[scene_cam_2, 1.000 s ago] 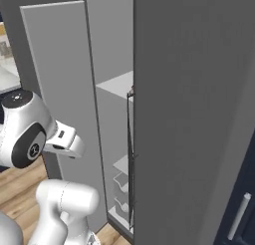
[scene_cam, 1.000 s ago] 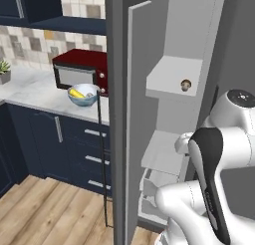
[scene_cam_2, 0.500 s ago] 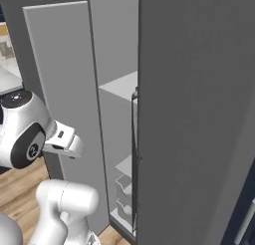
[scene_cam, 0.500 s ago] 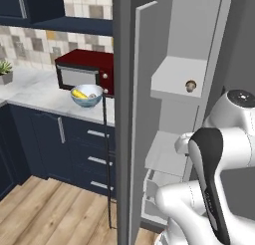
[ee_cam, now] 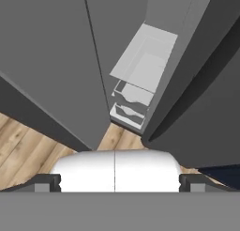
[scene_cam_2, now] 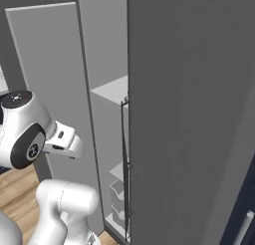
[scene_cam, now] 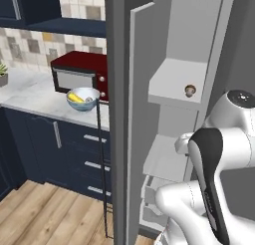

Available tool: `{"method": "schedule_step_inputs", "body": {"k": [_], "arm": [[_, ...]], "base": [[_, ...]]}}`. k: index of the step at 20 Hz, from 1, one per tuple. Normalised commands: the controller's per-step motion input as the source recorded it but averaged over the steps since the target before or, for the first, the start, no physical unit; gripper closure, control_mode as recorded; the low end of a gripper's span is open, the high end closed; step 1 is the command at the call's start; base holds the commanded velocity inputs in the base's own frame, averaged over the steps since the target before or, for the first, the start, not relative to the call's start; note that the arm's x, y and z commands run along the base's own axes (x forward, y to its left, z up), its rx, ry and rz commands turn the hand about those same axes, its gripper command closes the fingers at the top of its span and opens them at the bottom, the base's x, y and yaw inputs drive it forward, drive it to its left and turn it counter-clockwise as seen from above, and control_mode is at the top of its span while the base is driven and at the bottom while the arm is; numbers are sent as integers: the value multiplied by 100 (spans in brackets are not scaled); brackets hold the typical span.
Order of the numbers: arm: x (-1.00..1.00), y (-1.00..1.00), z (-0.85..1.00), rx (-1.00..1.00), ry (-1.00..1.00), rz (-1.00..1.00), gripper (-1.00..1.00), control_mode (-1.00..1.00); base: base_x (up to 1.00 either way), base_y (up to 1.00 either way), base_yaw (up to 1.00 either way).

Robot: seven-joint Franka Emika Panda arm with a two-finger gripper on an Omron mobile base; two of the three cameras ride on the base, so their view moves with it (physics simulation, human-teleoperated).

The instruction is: Take the mushroom, corn, and mushroom from the freezer and place them in the bowl on the counter.

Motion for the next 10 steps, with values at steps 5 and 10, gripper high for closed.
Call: {"method": "schedule_step_inputs", "body": {"k": [5,10], "arm": [[0,0,0,0,0,0,-100,100],[0,0,0,0,0,0,-100,100]], "base": [[16,2,0],[16,0,0]]}}
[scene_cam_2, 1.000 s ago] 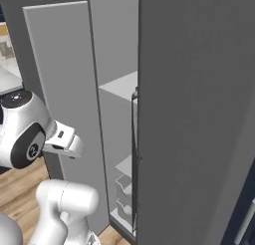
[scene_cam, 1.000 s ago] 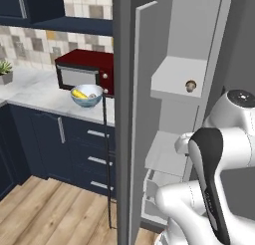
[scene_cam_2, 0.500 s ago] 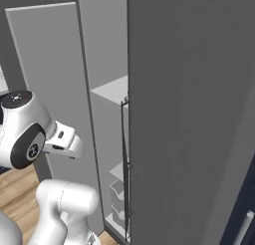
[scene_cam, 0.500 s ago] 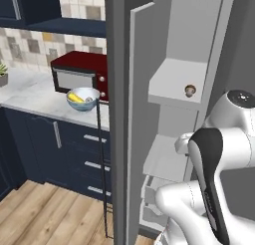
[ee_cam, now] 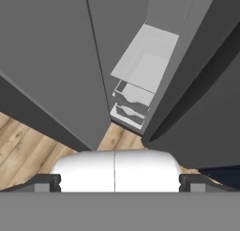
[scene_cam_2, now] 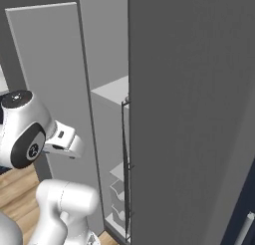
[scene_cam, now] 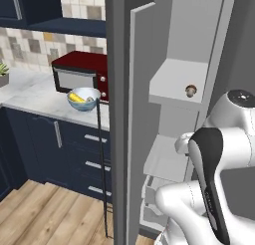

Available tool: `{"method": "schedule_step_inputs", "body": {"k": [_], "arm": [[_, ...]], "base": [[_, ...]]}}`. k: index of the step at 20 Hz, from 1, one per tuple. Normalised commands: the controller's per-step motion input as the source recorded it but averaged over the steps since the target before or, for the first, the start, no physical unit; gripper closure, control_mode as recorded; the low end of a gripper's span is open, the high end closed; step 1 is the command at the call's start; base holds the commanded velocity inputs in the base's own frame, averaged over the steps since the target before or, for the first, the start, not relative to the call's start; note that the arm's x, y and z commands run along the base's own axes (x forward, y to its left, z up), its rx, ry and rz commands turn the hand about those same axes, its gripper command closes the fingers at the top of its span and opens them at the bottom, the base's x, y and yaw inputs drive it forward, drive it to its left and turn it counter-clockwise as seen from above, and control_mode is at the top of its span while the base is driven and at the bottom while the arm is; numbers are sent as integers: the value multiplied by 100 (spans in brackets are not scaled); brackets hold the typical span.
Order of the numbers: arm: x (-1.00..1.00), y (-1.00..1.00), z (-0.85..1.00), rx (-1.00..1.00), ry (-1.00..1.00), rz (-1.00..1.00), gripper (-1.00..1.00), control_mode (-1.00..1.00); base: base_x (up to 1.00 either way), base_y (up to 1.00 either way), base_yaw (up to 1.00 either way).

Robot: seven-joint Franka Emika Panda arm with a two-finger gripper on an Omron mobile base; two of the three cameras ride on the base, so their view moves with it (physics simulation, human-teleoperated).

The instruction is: Take the mushroom, corn, and mushroom from the freezer and place them in the bowl on the counter.

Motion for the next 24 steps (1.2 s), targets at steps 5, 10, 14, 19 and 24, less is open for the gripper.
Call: {"method": "schedule_step_inputs", "body": {"k": [5,10,14,19,24], "arm": [[3,0,0,0,0,-1,-100,-100],[16,3,15,0,0,-27,-100,-100],[43,0,10,0,2,-38,-100,-100],[61,-25,15,1,4,-12,-100,-100],[58,-20,6,4,0,-8,-100,-100]], "base": [[7,0,0],[0,0,0],[0,0,0],[0,0,0],[0,0,0]]}}
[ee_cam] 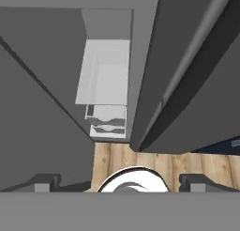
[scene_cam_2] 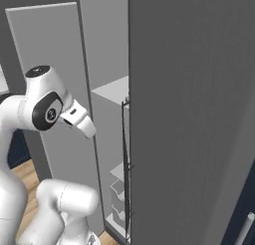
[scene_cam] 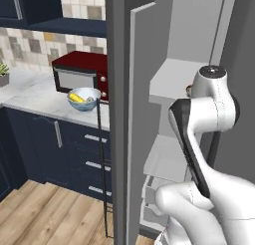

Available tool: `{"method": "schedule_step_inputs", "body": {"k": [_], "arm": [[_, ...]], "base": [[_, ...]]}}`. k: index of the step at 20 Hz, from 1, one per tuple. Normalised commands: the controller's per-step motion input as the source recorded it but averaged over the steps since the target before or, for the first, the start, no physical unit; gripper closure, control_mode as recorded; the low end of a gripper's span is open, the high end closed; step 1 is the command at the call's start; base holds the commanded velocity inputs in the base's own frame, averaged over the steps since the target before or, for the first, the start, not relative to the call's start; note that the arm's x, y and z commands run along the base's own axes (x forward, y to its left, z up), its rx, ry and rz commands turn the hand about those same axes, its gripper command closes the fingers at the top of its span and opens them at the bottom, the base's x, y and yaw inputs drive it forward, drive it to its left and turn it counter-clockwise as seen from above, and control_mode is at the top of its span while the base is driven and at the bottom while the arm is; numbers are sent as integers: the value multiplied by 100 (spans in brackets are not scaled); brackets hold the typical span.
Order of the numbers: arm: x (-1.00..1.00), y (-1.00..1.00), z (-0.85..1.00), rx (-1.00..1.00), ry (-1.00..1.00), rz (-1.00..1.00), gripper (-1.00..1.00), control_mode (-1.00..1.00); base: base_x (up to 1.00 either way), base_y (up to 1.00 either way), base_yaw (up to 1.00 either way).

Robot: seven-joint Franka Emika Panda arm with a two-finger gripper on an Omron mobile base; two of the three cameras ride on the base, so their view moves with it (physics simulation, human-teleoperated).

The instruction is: Take the mushroom, corn, and mushroom from the freezer and place them in the bowl on the counter.

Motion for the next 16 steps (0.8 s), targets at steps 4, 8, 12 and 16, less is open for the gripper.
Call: {"method": "schedule_step_inputs", "body": {"k": [4,8,12,16], "arm": [[39,-13,20,3,0,-19,-100,-100],[39,0,11,1,-1,-17,-100,-100],[40,-6,10,2,-4,-1,-100,-100],[44,-11,9,0,0,0,-100,-100]], "base": [[0,0,0],[0,0,0],[0,0,0],[0,0,0]]}}
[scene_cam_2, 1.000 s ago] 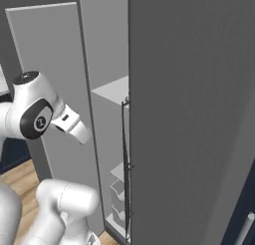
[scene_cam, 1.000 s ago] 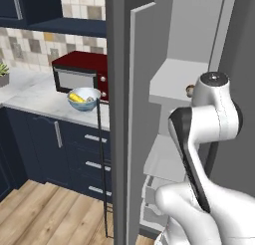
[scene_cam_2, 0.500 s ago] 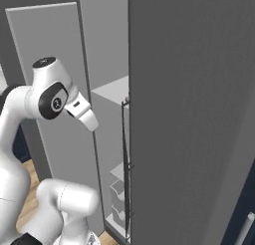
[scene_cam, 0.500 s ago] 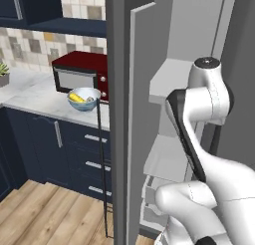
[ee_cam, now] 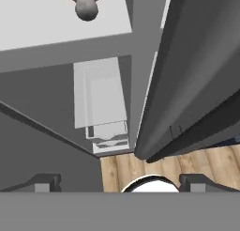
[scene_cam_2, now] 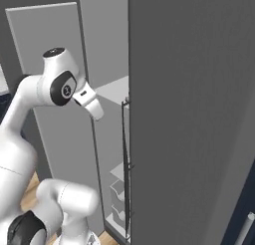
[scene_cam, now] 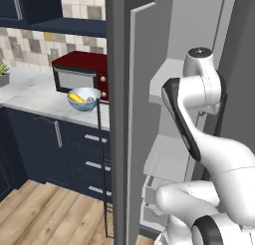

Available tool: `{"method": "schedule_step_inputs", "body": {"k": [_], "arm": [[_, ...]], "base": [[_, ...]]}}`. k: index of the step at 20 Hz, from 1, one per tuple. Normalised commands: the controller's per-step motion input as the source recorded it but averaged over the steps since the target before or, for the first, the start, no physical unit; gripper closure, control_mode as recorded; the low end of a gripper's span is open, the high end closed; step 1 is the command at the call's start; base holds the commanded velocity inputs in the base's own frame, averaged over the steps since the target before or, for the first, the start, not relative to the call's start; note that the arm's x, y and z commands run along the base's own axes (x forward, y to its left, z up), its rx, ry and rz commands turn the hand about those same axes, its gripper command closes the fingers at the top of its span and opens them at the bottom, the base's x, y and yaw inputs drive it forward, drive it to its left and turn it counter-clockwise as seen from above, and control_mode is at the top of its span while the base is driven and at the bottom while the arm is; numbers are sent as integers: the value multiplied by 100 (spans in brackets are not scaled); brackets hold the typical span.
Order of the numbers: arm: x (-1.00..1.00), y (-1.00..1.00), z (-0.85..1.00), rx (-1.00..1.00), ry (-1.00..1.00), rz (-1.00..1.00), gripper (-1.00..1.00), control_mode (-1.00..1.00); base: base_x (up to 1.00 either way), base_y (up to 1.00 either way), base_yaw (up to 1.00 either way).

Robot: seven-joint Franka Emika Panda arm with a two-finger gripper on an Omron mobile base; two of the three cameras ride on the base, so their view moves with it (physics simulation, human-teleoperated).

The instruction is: Take the mushroom, corn, and mushroom from the freezer and place them in the bowl on the counter.

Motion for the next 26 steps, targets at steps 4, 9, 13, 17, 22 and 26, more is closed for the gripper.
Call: {"method": "schedule_step_inputs", "body": {"k": [4,9,13,17,22,26], "arm": [[52,-14,9,0,3,0,-100,-100],[59,-28,5,0,3,1,-100,-100],[54,-27,0,0,4,0,-100,-100],[42,-1,1,0,5,0,-100,-100],[26,-26,0,0,5,0,-100,-100],[2,-27,0,0,0,0,-100,-100]], "base": [[0,0,0],[0,0,0],[0,0,0],[0,0,0],[0,0,0],[0,0,0]]}}
